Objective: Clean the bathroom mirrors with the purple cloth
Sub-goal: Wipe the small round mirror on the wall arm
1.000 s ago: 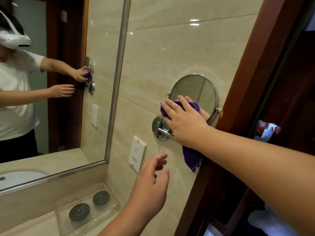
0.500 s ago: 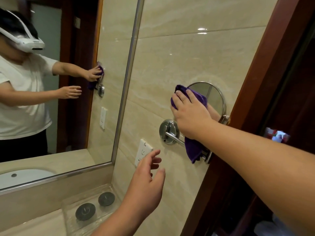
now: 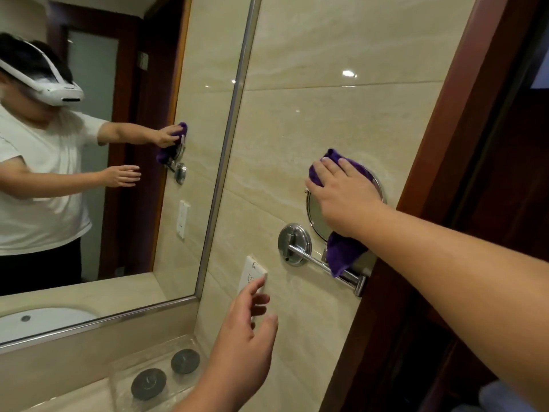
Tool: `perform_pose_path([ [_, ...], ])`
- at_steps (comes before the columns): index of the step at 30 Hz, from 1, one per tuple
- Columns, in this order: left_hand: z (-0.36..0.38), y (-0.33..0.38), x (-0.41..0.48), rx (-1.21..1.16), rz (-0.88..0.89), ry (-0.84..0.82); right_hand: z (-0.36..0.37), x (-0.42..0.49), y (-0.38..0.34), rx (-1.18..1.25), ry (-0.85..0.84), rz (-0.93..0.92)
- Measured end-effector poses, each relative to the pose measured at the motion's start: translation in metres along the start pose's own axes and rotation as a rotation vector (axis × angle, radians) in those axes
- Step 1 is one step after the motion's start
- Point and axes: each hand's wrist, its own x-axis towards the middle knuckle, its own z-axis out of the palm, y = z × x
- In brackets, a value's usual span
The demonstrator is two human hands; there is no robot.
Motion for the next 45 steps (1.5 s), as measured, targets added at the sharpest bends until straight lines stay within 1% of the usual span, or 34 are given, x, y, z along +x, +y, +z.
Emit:
perform_pose_path([
  [5, 0.003, -0.001, -0.005, -0.008, -0.005, -0.008, 0.008, -0.034, -0.005, 0.04, 0.055, 0.22],
  [8, 0.006, -0.001, -0.012, -0.018, -0.011, -0.011, 0.017, -0.056, -0.013, 0.023, 0.066, 0.288],
  [11, 0.006, 0.0, -0.018, -0.02, -0.011, -0.006, 0.03, -0.074, -0.03, 0.032, 0.055, 0.257],
  [15, 0.003, 0.002, -0.021, -0.02, -0.018, 0.015, 0.049, -0.084, -0.053, 0.026, 0.025, 0.122],
  [19, -0.005, 0.001, -0.021, -0.012, -0.037, 0.044, 0.056, -0.065, -0.066, 0.034, 0.008, 0.023],
  [22, -0.008, -0.002, -0.021, -0.002, -0.063, 0.06, 0.05, -0.04, -0.07, 0.051, -0.01, -0.013],
  [25, -0.009, -0.006, -0.024, 0.004, -0.075, 0.066, 0.04, -0.023, -0.064, 0.074, -0.019, 0.009],
  [28, -0.01, -0.009, -0.027, 0.009, -0.076, 0.068, 0.026, -0.017, -0.042, 0.058, 0.029, 0.106],
  [31, -0.006, -0.007, -0.027, 0.015, -0.064, 0.067, 0.015, -0.026, -0.018, 0.048, 0.071, 0.209],
  [34, 0.002, -0.002, -0.026, 0.001, -0.031, 0.047, 0.017, -0.051, -0.012, 0.028, 0.081, 0.232],
  [36, 0.007, 0.002, -0.025, -0.012, -0.007, 0.031, 0.022, -0.069, -0.016, 0.013, 0.071, 0.195],
  [39, 0.01, 0.005, -0.024, -0.022, 0.015, 0.025, 0.029, -0.081, -0.026, 0.004, 0.028, 0.054],
  [43, 0.005, 0.004, -0.023, -0.014, 0.038, 0.037, 0.033, -0.068, -0.038, 0.042, -0.059, -0.133],
  [45, 0.0, 0.001, -0.022, -0.01, 0.039, 0.049, 0.031, -0.055, -0.04, 0.051, -0.075, -0.166],
])
